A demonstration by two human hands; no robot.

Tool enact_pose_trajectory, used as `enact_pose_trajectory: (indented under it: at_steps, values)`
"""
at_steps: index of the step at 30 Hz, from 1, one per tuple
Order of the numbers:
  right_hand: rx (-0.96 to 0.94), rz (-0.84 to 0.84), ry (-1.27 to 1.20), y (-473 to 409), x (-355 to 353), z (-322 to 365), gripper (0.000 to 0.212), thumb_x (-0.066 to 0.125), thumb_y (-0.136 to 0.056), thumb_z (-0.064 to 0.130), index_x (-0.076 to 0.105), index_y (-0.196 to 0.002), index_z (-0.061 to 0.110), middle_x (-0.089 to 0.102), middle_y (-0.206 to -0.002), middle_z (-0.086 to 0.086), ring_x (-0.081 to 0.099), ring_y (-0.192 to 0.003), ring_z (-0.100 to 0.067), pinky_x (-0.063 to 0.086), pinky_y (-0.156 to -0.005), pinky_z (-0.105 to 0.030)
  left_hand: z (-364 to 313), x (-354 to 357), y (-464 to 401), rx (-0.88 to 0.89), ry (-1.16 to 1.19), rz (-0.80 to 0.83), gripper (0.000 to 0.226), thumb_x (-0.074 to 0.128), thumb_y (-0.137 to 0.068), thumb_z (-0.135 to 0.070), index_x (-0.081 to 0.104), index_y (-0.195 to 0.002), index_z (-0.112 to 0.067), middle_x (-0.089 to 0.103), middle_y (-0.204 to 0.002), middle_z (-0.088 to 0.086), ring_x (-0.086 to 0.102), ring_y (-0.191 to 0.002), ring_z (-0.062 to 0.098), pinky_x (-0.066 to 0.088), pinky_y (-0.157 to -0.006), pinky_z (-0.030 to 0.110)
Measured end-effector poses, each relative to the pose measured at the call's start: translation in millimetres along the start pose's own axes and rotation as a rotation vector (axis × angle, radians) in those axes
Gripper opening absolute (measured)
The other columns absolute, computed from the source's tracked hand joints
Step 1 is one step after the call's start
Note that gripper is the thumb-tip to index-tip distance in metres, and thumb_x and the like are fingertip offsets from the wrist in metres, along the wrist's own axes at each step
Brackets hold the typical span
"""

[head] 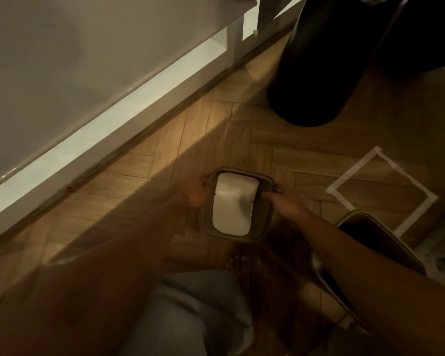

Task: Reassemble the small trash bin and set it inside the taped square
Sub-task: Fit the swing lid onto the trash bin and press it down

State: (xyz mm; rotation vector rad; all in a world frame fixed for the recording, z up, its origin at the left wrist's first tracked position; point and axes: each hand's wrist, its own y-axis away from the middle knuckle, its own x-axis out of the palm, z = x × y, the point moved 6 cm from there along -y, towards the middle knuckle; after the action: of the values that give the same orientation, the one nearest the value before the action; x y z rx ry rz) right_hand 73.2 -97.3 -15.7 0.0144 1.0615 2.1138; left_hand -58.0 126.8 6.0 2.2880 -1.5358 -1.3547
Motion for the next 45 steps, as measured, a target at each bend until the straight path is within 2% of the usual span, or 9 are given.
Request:
enact_pose_trajectory:
  at_steps: [5, 10, 13, 17, 21, 27, 33, 36, 45]
  values:
    - [-0.147, -0.152, -0.090, 40, -73, 40, 0.061, 0.067, -0.093, 0.027, 0.045, -0.150, 0.020, 0.059, -0.140, -0.007, 0.064, -0.116, -0.025, 0.056, -0.093, -0.041, -84, -25, 22, 0.156, 0.226, -0.132, 0.036, 0.065, -0.095, -0.023, 0.063, -0.130, -0.018, 0.066, -0.089, -0.012, 0.062, -0.081, 0.000, 0.045, -0.066, 0.015]
    - [-0.263, -0.244, 0.006, 102, -128, 60, 0.060, 0.067, -0.095, 0.026, 0.045, -0.151, 0.026, 0.070, -0.100, 0.007, 0.064, -0.078, 0.009, 0.043, -0.047, -0.004, -161, -29, 62, 0.307, 0.284, -0.211, 0.015, 0.071, -0.091, -0.021, 0.062, -0.101, -0.027, 0.064, -0.091, -0.012, 0.062, -0.078, -0.001, 0.047, -0.062, 0.008]
    - [-0.398, -0.229, 0.030, 150, -147, 76, 0.049, 0.067, -0.096, 0.021, 0.055, -0.143, 0.021, 0.067, -0.104, 0.022, 0.066, -0.090, 0.011, 0.047, -0.064, -0.001, -200, -28, 92, 0.379, 0.351, -0.277, 0.017, 0.072, -0.088, -0.023, 0.060, -0.093, -0.034, 0.064, -0.087, -0.011, 0.061, -0.079, -0.009, 0.047, -0.062, 0.005]
    - [-0.485, -0.160, 0.134, 215, -150, 71, 0.051, 0.065, -0.094, 0.041, 0.054, -0.143, 0.032, 0.064, -0.128, 0.020, 0.061, -0.115, 0.003, 0.052, -0.094, -0.023, -235, -12, 123, 0.406, 0.392, -0.345, 0.026, 0.075, -0.084, -0.025, 0.056, -0.089, -0.042, 0.064, -0.082, -0.015, 0.062, -0.081, -0.011, 0.045, -0.063, 0.002]
    - [-0.525, -0.149, 0.303, 259, -147, 57, 0.059, 0.061, -0.090, 0.054, 0.041, -0.145, 0.048, 0.054, -0.127, 0.034, 0.052, -0.117, 0.011, 0.046, -0.091, -0.018, -267, 14, 139, 0.433, 0.392, -0.347, 0.031, 0.075, -0.085, -0.022, 0.053, -0.086, -0.043, 0.063, -0.081, -0.013, 0.061, -0.080, -0.012, 0.045, -0.060, 0.002]
    - [-0.551, -0.125, 0.394, 254, -157, 46, 0.052, 0.065, -0.096, 0.037, 0.047, -0.145, 0.033, 0.065, -0.125, 0.015, 0.063, -0.108, 0.000, 0.048, -0.080, -0.009, -311, 33, 153, 0.528, 0.397, -0.332, 0.028, 0.075, -0.084, -0.024, 0.054, -0.085, -0.043, 0.063, -0.087, -0.035, 0.062, -0.079, -0.013, 0.044, -0.060, 0.000]
    - [-0.517, -0.440, 0.396, 243, -208, 40, 0.022, 0.059, -0.095, 0.017, 0.053, -0.102, 0.037, 0.054, -0.074, 0.021, 0.059, -0.065, 0.002, 0.038, -0.047, -0.010, -337, 51, 146, 0.630, 0.426, -0.265, 0.020, 0.070, -0.088, -0.040, 0.062, -0.105, -0.035, 0.064, -0.093, -0.028, 0.066, -0.079, -0.003, 0.051, -0.062, 0.009]
    - [-0.506, -0.497, 0.363, 241, -232, 30, 0.023, 0.056, -0.097, 0.014, 0.057, -0.099, 0.037, 0.055, -0.072, 0.022, 0.056, -0.072, 0.016, 0.039, -0.052, -0.004, -342, 67, 142, 0.695, 0.355, -0.222, 0.014, 0.069, -0.087, -0.037, 0.062, -0.100, -0.039, 0.064, -0.093, -0.026, 0.064, -0.075, -0.001, 0.049, -0.060, 0.007]
    - [-0.418, -0.609, 0.072, 237, -290, -4, 0.023, 0.058, -0.099, 0.013, 0.066, -0.113, 0.029, 0.071, -0.094, 0.012, 0.067, -0.082, 0.001, 0.049, -0.063, -0.011, -328, 101, 103, 0.509, 0.279, -0.094, 0.008, 0.067, -0.087, -0.045, 0.062, -0.091, -0.041, 0.067, -0.085, -0.017, 0.063, -0.077, -0.006, 0.047, -0.059, 0.009]
